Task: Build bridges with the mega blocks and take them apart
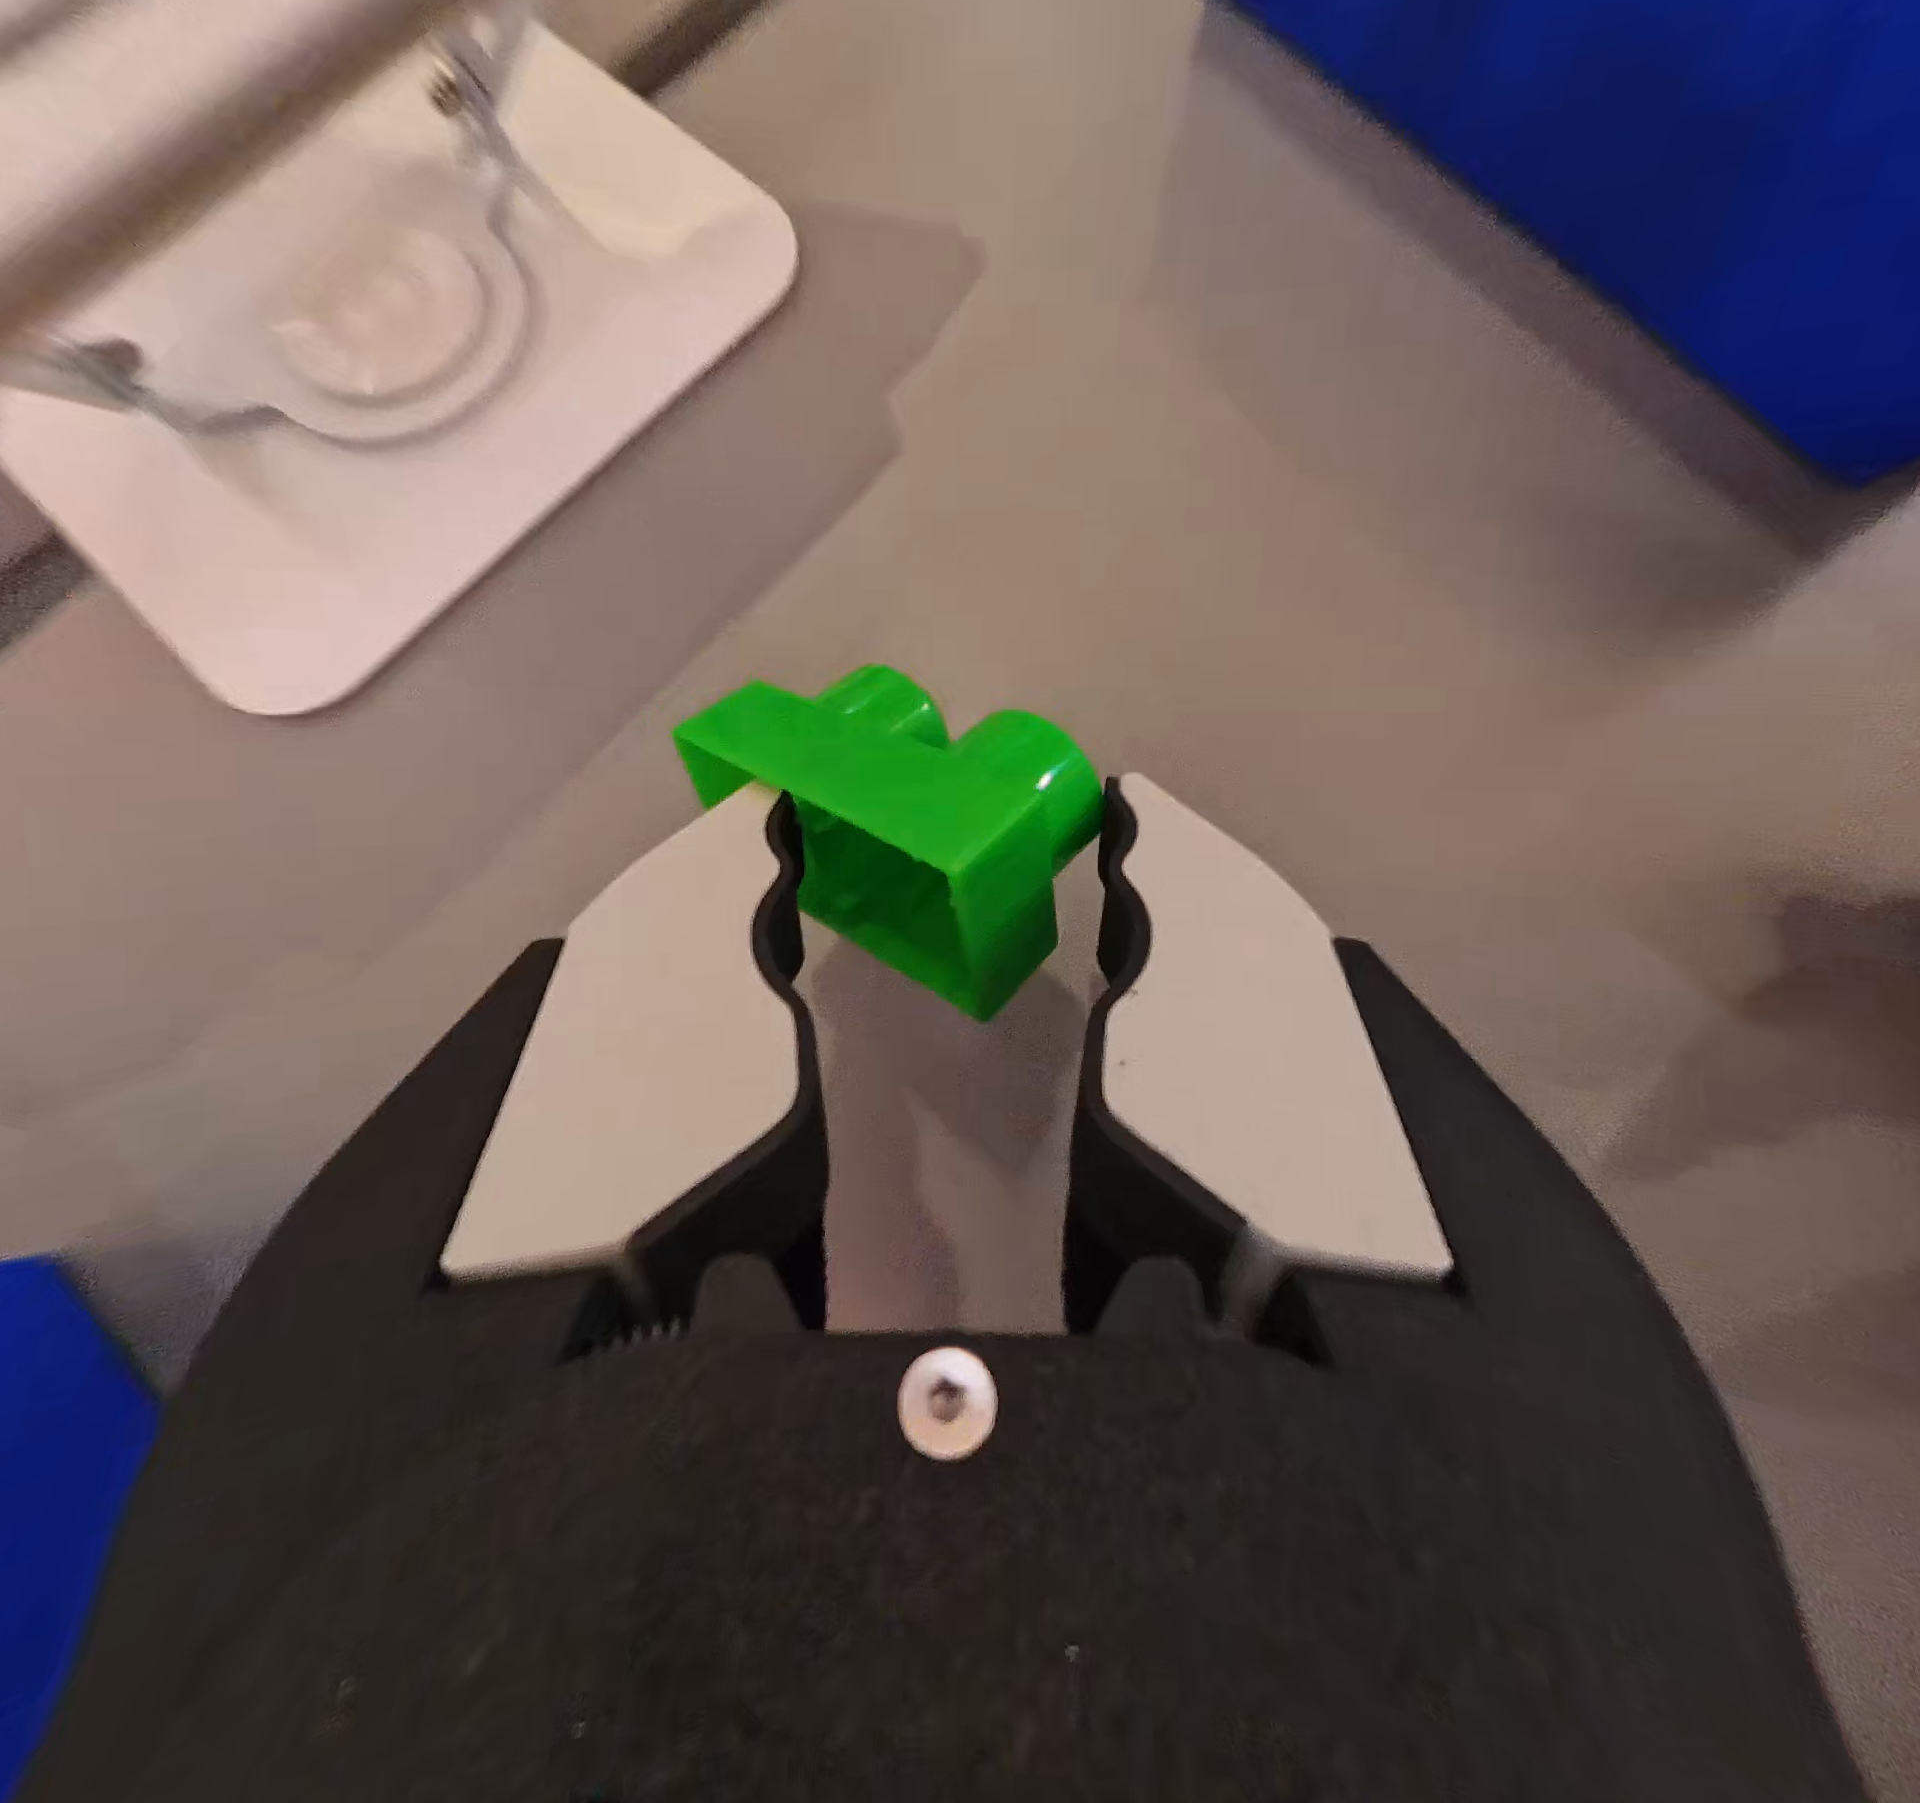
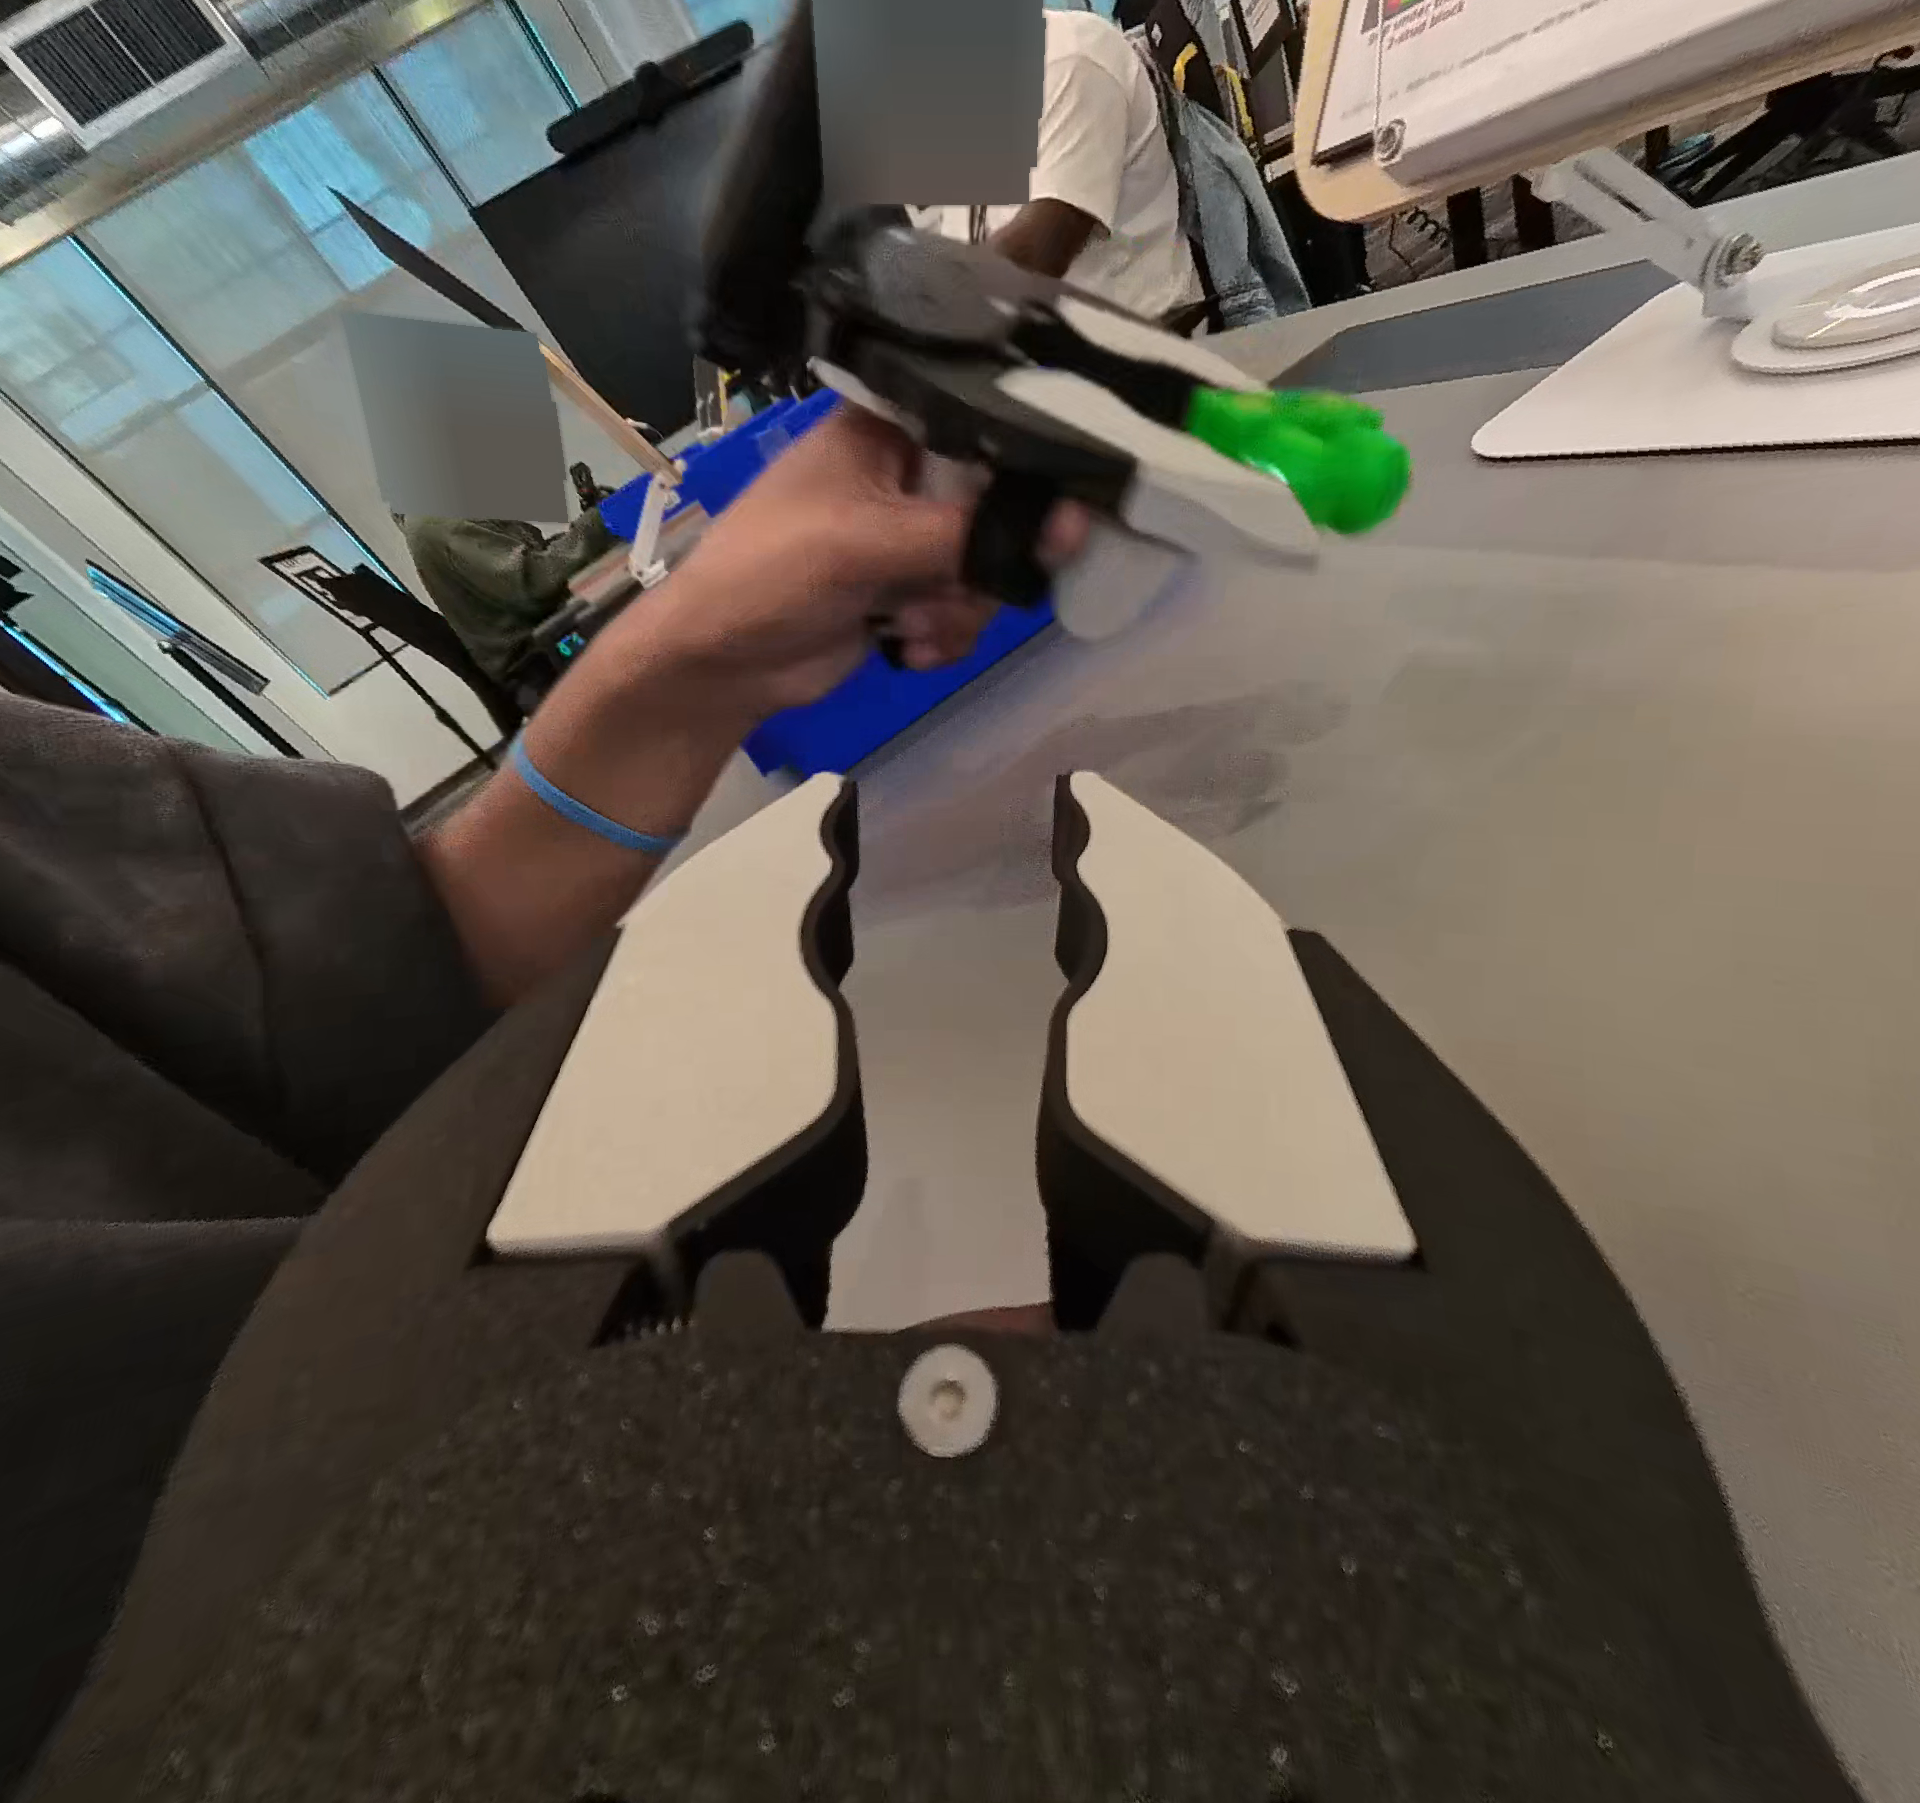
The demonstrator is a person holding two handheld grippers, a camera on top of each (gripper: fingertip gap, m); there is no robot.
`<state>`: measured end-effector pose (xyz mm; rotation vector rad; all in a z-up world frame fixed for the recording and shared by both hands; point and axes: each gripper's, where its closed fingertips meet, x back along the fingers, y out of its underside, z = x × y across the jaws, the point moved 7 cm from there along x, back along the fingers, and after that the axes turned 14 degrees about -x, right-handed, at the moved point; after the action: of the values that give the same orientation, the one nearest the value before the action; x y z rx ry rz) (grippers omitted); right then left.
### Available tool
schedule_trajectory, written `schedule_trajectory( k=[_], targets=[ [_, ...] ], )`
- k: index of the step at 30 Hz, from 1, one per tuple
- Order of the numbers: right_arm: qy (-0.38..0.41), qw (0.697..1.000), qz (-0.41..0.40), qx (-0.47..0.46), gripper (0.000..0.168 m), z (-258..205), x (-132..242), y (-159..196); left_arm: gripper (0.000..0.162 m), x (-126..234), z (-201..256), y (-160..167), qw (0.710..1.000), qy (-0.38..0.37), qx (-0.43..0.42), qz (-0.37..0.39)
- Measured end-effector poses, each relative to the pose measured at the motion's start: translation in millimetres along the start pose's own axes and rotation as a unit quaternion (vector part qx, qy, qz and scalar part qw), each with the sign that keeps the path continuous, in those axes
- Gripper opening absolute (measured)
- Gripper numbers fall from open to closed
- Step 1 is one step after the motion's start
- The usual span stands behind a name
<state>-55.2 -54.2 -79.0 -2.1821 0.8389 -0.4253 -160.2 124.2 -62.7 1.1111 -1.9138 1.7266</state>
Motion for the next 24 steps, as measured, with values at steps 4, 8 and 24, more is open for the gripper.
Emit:
schedule_trajectory(
  k=[4,8,24],
  targets=[
    [0.005,1.000,-0.014,0.018,0.035,-4.5,-1.8,4.3,0.054,-35.2,6.6,14.3,1.000,0.009,0.027,0.001],
    [-0.003,1.000,-0.025,0.017,0.035,-6.6,-4.9,8.5,0.055,-43.2,9.0,20.8,1.000,0.006,0.017,-0.003],
    [-0.015,0.999,-0.032,0.006,0.035,-7.6,-4.7,8.7,0.091,90.1,55.2,76.7,0.989,-0.013,0.096,0.113]
  ],
)
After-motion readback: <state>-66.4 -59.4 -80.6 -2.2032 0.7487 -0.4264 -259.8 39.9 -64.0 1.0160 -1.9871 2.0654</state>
